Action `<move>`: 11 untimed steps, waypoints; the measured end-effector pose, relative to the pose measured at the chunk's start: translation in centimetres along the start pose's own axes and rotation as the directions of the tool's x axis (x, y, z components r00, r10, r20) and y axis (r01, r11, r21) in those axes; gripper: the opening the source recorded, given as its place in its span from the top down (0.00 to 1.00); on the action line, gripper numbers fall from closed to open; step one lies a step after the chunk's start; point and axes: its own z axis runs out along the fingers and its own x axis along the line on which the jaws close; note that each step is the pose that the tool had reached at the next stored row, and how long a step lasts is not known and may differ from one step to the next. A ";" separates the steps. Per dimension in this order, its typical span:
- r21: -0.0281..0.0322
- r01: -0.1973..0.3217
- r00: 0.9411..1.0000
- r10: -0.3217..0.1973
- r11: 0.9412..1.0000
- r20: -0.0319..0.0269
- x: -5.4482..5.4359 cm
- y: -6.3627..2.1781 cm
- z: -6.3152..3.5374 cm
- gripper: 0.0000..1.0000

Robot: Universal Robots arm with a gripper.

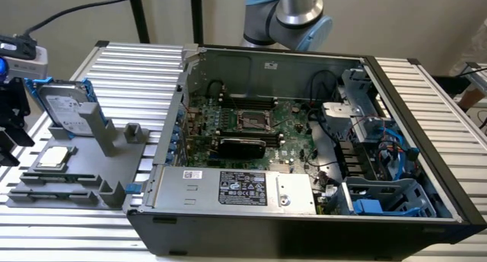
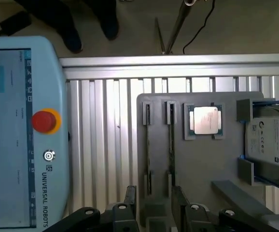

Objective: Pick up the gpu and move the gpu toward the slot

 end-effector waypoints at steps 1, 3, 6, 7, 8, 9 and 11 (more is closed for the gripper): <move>0.000 0.000 1.000 0.000 1.000 0.000 0.0 0.00 0.18 0.58; 0.000 0.000 1.000 0.000 1.000 0.000 0.0 0.00 0.54 0.58; 0.000 0.000 1.000 0.000 1.000 0.000 0.0 0.00 1.09 0.58; 0.000 0.000 1.000 0.000 1.000 0.000 0.0 0.00 1.28 0.58; 0.000 0.000 1.000 0.000 1.000 0.000 0.0 0.00 1.45 0.58; 0.000 0.000 1.000 0.000 1.000 0.000 0.0 0.00 1.63 0.58; 0.000 0.000 1.000 0.000 1.000 0.000 0.0 0.00 2.00 0.58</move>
